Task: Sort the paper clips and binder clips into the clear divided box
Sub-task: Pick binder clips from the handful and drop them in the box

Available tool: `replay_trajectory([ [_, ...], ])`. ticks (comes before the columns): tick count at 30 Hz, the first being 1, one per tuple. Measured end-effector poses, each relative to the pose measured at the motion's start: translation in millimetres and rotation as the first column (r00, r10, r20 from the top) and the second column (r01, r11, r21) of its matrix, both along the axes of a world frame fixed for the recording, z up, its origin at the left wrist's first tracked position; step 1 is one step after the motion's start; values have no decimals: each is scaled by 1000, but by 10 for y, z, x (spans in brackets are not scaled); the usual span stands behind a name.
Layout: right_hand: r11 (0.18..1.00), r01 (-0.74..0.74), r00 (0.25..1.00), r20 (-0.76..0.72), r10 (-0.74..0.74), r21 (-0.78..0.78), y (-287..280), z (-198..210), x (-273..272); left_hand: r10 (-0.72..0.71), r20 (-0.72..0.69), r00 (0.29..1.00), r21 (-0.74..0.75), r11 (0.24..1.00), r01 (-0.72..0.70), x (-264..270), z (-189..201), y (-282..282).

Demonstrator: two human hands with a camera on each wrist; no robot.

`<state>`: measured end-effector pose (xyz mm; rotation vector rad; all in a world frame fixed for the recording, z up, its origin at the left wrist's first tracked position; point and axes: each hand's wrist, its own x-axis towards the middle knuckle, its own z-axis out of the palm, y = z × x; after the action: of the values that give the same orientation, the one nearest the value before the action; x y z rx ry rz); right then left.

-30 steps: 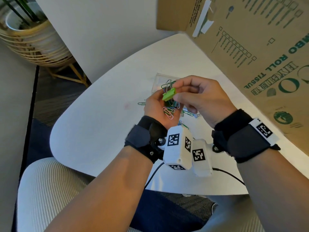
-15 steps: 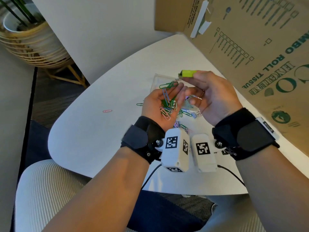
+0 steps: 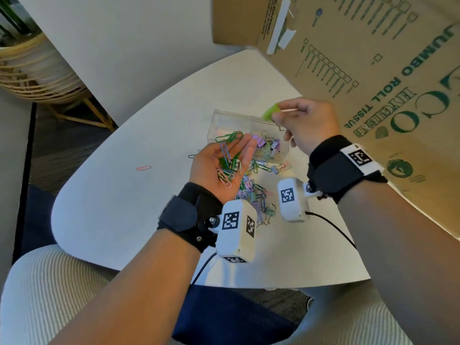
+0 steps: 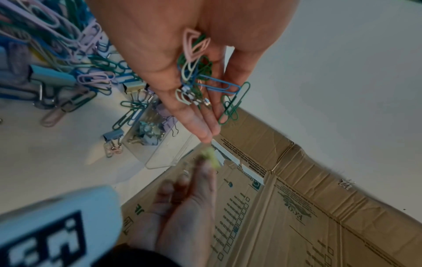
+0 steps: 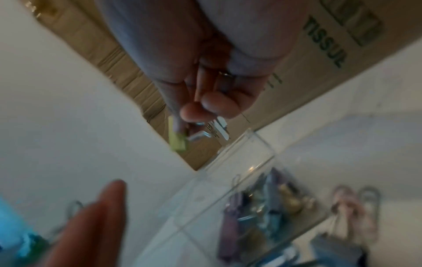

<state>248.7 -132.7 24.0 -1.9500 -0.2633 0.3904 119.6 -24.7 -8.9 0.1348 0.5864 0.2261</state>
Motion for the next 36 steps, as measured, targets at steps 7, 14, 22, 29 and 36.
replay_trajectory([
  [7, 948, -228, 915, 284, 286, -221, 87, 170, -232, -7, -8, 1000, 27, 1000, 7, 14, -7, 1],
  [14, 795, -447, 725, 355, 590, -410, 135, 365, -444, -27, -33, 999, 135, 990, 31, -2, 49, -12],
  [22, 784, -422, 675, 419, 607, -456, 152, 397, -482, -53, -32, 998, 167, 984, 57, 0, 117, 44],
  [29, 625, -545, 582, 284, 762, -559, 125, 314, -537, -78, -28, 997, 159, 984, 82, -5, 128, 71],
  [36, 904, -423, 903, 114, 414, 67, 6, 303, -476, -47, -37, 998, 69, 996, 50, 54, 59, -15],
])
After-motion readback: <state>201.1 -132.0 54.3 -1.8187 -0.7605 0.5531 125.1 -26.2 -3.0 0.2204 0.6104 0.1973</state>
